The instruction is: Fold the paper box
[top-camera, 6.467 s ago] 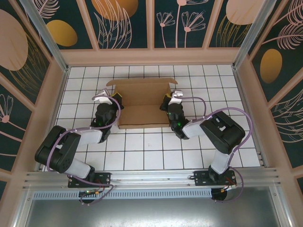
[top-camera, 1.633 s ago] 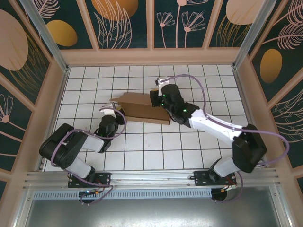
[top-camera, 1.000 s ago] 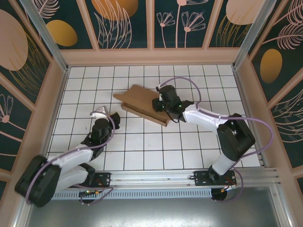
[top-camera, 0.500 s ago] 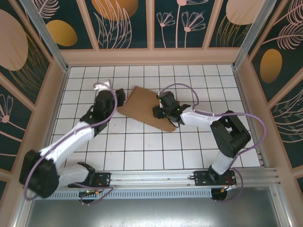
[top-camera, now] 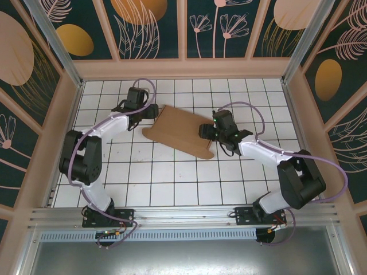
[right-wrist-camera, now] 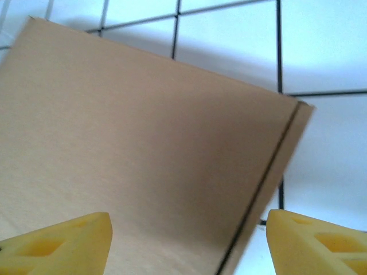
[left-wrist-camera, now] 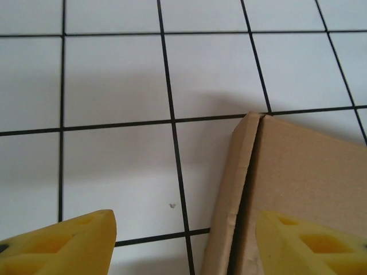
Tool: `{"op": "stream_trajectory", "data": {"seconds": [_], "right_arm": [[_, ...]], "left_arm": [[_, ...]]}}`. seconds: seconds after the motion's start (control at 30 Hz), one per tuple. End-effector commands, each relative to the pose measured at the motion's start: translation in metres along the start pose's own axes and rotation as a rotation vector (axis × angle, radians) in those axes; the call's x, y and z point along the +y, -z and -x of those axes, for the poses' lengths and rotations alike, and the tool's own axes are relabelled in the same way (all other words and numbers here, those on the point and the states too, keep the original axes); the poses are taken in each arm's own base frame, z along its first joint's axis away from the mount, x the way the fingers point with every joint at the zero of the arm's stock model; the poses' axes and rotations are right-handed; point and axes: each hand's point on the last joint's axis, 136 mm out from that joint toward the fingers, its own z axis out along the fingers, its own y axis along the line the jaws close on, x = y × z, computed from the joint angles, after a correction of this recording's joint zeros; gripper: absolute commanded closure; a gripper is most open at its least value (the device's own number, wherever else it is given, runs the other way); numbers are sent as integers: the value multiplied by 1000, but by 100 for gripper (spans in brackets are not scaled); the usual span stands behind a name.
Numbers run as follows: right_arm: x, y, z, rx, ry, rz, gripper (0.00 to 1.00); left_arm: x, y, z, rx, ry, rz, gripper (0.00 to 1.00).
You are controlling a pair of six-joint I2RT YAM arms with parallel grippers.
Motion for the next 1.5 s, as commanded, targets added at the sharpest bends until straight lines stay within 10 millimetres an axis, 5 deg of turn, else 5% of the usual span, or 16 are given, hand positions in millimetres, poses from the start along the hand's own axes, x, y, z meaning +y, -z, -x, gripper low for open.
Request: {"op": "stream_trajectory", "data": {"seconds": [0.0, 0.3, 0.43, 0.57, 0.67, 0.97, 1.1, 1.23, 1.37, 1.47], "right_arm": [[-19, 0, -1, -30, -46, -80, 27], [-32, -21, -10, 2, -14, -147, 27], [-45, -40, -29, 58, 2, -198, 36], [-58, -52, -52, 120, 10, -236, 45], [-66, -53, -52, 113, -31, -224, 50], [-53, -39, -20, 79, -91, -55, 51], [-51, -35, -10, 75, -107, -24, 46], [-49, -26, 6, 29, -103, -7, 31], [-49, -23, 17, -2, -145, 53, 26], [-55, -25, 17, 2, -193, 85, 26]], "left_arm": [[-30, -7, -8, 55, -64, -141, 35], [-7, -40, -43, 149, -79, -44, 36], [2, -50, -68, 218, -49, -5, 39], [4, -49, -97, 289, 18, -19, 47], [-3, -38, -106, 293, 60, -62, 56], [-27, 11, -78, 202, 159, -186, 67], [-15, 29, -55, 109, 158, -115, 47], [-2, 38, -42, 48, 149, -81, 37], [4, 26, -44, 64, 187, -183, 32], [-12, 17, -49, 103, 218, -321, 29]]}}
